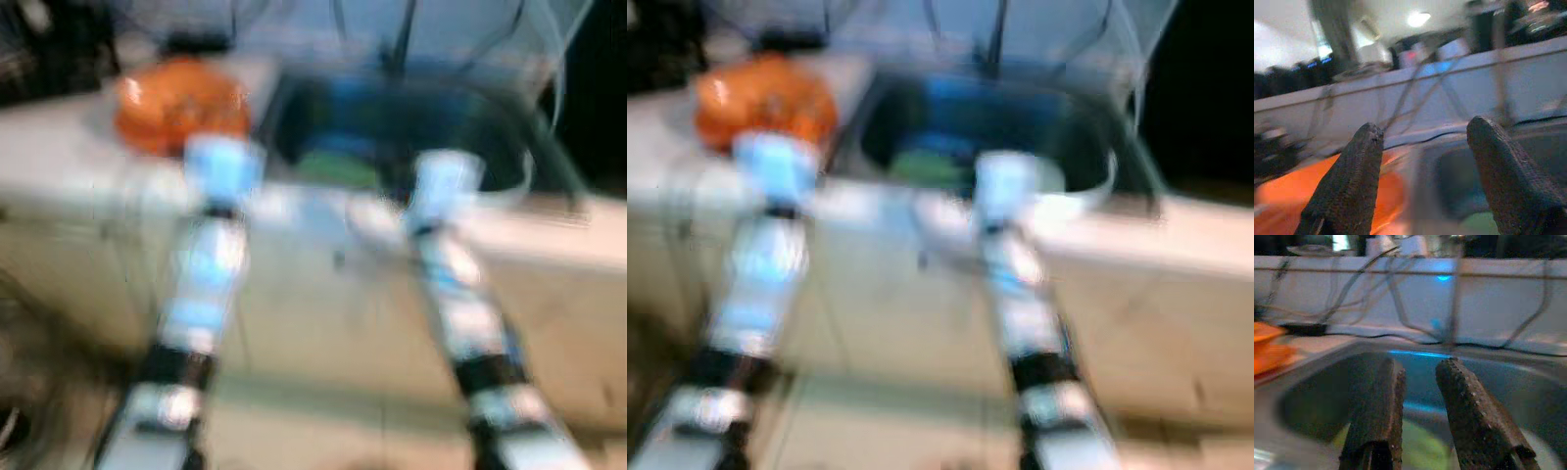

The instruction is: Kitchen organization

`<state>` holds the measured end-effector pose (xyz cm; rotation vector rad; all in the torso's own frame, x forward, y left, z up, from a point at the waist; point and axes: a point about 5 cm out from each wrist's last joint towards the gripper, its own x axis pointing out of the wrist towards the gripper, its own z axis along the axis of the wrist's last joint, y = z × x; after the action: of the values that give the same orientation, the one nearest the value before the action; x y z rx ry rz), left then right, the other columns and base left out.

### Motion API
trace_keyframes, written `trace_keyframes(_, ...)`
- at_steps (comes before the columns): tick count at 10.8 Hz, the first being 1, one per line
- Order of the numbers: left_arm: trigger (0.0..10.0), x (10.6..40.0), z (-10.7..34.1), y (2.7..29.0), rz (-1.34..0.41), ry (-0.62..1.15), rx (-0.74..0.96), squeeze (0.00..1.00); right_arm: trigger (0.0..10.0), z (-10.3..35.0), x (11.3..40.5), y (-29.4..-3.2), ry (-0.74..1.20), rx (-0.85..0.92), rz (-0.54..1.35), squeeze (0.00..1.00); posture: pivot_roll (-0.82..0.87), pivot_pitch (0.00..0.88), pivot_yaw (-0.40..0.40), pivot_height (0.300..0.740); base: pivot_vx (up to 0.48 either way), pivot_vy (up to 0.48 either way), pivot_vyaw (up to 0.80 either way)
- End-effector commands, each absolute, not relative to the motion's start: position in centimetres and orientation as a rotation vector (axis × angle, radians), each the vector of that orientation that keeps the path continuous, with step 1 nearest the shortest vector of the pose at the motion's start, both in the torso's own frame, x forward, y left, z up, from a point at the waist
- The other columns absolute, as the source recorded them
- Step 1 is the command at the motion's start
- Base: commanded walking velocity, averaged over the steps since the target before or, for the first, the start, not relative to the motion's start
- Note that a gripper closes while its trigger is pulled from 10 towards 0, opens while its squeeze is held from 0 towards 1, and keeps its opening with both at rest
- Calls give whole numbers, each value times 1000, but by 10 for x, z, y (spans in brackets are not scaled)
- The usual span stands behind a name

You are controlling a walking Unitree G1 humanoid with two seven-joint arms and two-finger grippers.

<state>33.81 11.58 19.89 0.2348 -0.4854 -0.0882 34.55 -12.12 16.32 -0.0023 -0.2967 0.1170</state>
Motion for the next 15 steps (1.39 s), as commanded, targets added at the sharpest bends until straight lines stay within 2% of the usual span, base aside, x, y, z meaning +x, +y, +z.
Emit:
trace_keyframes(1, 10000, 339, 204, 127, -57, -500, 258, 0, 10000, 171, 346, -107, -327, 7, 156, 0, 42, 46, -55, 740, 337, 0, 563)
trace_keyframes(5, 10000, 339, 207, 124, -67, -514, 272, 0, 10000, 169, 346, -108, -323, 1, 152, 0, 46, 61, -56, 740, 336, 0, 0)
trace_keyframes(7, 10000, 339, 208, 125, -67, -521, 282, 0, 10000, 169, 346, -107, -322, -2, 154, 0, 49, 67, -56, 740, 336, 0, 800)
trace_keyframes(15, 10000, 337, 213, 120, -95, -546, 306, 0, 10000, 169, 347, -109, -319, 25, 141, 0, 54, 79, -55, 740, 336, 0, 0)
